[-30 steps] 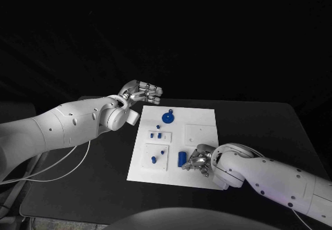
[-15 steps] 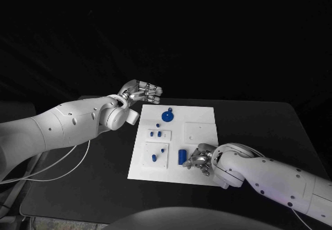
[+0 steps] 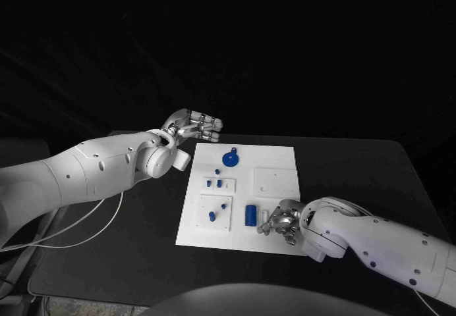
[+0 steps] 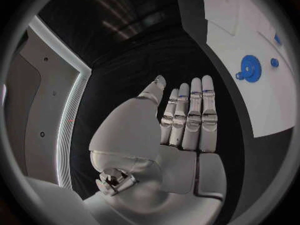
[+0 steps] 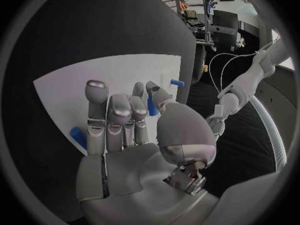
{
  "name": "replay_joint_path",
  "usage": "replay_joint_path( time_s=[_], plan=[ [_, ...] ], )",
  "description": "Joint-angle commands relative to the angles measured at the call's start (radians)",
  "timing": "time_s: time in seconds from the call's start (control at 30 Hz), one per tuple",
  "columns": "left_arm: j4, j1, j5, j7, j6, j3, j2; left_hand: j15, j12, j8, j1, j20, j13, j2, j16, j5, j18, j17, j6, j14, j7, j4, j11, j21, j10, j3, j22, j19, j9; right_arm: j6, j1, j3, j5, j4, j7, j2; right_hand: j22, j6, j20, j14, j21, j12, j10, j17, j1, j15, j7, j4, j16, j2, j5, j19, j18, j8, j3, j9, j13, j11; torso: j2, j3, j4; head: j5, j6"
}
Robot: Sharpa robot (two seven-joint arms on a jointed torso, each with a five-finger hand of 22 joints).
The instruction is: Assemble the parts on the task board
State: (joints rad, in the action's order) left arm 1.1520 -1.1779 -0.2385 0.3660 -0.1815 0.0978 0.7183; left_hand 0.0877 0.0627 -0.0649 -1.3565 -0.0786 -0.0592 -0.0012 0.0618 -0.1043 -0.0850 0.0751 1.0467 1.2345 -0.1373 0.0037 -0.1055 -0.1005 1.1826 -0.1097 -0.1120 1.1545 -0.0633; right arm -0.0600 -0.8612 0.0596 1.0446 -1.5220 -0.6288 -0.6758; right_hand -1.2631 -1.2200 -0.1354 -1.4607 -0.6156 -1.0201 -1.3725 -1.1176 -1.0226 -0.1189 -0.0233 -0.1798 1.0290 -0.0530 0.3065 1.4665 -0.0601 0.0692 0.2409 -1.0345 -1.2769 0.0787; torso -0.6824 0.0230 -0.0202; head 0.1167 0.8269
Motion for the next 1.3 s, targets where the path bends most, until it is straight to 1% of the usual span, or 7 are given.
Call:
replay_joint_path(
  time_s=[0.03, 0.13, 0.33, 0.6, 0.9, 1.2, 1.3],
  plan=[
    [0.002, -0.001, 0.006, 0.003, 0.015, -0.001, 0.000, 0.005, -0.004, 0.002, 0.002, 0.000, 0.000, 0.007, 0.001, -0.001, 0.005, 0.002, -0.002, 0.000, 0.004, 0.000, -0.001, 0.006, 0.002, 0.004, 0.001, 0.004, 0.000, 0.057, 0.002, 0.000, -0.042, -0.016, 0.031, -0.016, -0.002, -0.004, -0.009, 0.002, 0.007, 0.005, 0.008, -0.001, -0.018, -0.003, 0.000, 0.004, -0.005, -0.001, -0.004, 0.046, 0.014, -0.006, -0.011, 0.009, 0.002, 0.000, 0.000, 0.0005, -0.0013, -0.002, -0.002],
    [0.000, -0.001, 0.005, 0.009, 0.025, -0.001, 0.000, 0.005, -0.004, 0.002, 0.001, 0.000, 0.000, 0.006, 0.001, -0.001, 0.005, 0.002, -0.002, -0.001, 0.004, 0.000, -0.001, 0.006, 0.002, 0.005, 0.002, 0.004, 0.000, 0.067, 0.001, 0.004, -0.049, -0.038, 0.074, -0.052, -0.004, 0.005, -0.008, 0.002, 0.011, 0.006, 0.010, -0.003, -0.035, -0.002, 0.003, 0.017, -0.007, -0.005, -0.004, 0.047, 0.013, -0.006, -0.015, 0.037, 0.003, -0.002, 0.000, 0.0007, -0.0016, -0.003, -0.004],
    [0.000, -0.001, 0.002, 0.021, 0.047, 0.000, 0.003, 0.006, -0.004, 0.003, 0.000, -0.001, 0.000, 0.001, 0.000, 0.000, 0.005, 0.001, -0.004, -0.004, 0.003, -0.001, -0.002, 0.007, 0.001, 0.008, 0.003, 0.002, 0.000, 0.054, -0.012, 0.025, -0.018, -0.074, 0.124, -0.130, -0.011, 0.038, 0.002, 0.001, 0.001, -0.006, 0.009, -0.007, -0.063, 0.008, 0.029, 0.020, -0.004, 0.016, -0.002, 0.049, 0.004, -0.009, -0.024, 0.304, -0.002, -0.017, 0.001, 0.0013, -0.0052, -0.010, -0.014],
    [0.002, -0.001, 0.002, 0.021, 0.049, 0.000, 0.004, 0.006, -0.004, 0.002, 0.001, -0.001, 0.000, 0.003, 0.001, -0.001, 0.005, 0.002, -0.004, -0.003, 0.003, 0.000, -0.002, 0.007, 0.001, 0.010, 0.004, 0.002, 0.000, 0.064, -0.022, 0.072, 0.081, -0.066, 0.131, -0.197, -0.017, 0.061, 0.011, -0.001, -0.009, -0.011, 0.008, -0.010, -0.062, 0.017, 0.050, 0.028, 0.003, 0.031, -0.034, 0.049, -0.004, -0.006, -0.027, 0.496, -0.002, -0.028, 0.003, 0.0053, -0.0080, -0.018, -0.021],
    [0.005, 0.000, 0.002, 0.019, 0.048, 0.005, 0.003, 0.006, -0.004, 0.002, -0.004, -0.001, 0.000, -0.001, 0.001, 0.003, 0.005, 0.002, -0.004, -0.003, 0.003, -0.006, -0.002, 0.007, 0.001, 0.011, 0.005, 0.003, 0.000, 0.078, -0.024, 0.084, 0.182, -0.026, 0.080, -0.220, -0.019, 0.047, 0.009, -0.001, -0.014, -0.005, 0.007, -0.012, -0.057, 0.015, 0.044, 0.076, 0.007, -0.003, -0.099, 0.049, -0.002, -0.005, 0.022, 0.468, 0.003, -0.025, 0.001, 0.0051, -0.0068, -0.022, -0.024],
    [0.006, 0.000, 0.002, 0.017, 0.049, 0.008, 0.003, 0.006, -0.004, 0.002, -0.003, -0.001, 0.000, 0.000, 0.001, 0.007, 0.005, 0.002, -0.004, -0.003, 0.003, -0.006, -0.002, 0.007, 0.001, 0.014, 0.005, 0.003, 0.000, 0.075, -0.016, 0.085, 0.252, -0.018, 0.018, -0.210, -0.019, 0.050, 0.012, 0.000, -0.014, -0.001, 0.008, -0.010, -0.052, 0.018, 0.050, 0.185, 0.006, -0.068, -0.189, 0.049, -0.003, -0.005, 0.058, 0.450, 0.007, -0.028, 0.001, 0.0011, -0.0046, -0.026, -0.023],
    [0.007, 0.000, 0.002, 0.017, 0.051, 0.008, 0.003, 0.006, -0.004, 0.002, -0.002, -0.001, 0.000, 0.000, 0.001, 0.008, 0.005, 0.002, -0.004, -0.003, 0.003, -0.005, -0.003, 0.007, 0.000, 0.016, 0.006, 0.003, 0.000, 0.071, -0.009, 0.085, 0.277, -0.020, 0.003, -0.200, -0.019, 0.051, 0.014, 0.000, -0.013, 0.000, 0.009, -0.009, -0.027, 0.021, 0.054, 0.259, 0.005, -0.109, -0.252, 0.049, -0.005, -0.004, 0.085, 0.446, 0.007, -0.029, 0.001, 0.0012, -0.0032, -0.026, -0.022]
  ],
)
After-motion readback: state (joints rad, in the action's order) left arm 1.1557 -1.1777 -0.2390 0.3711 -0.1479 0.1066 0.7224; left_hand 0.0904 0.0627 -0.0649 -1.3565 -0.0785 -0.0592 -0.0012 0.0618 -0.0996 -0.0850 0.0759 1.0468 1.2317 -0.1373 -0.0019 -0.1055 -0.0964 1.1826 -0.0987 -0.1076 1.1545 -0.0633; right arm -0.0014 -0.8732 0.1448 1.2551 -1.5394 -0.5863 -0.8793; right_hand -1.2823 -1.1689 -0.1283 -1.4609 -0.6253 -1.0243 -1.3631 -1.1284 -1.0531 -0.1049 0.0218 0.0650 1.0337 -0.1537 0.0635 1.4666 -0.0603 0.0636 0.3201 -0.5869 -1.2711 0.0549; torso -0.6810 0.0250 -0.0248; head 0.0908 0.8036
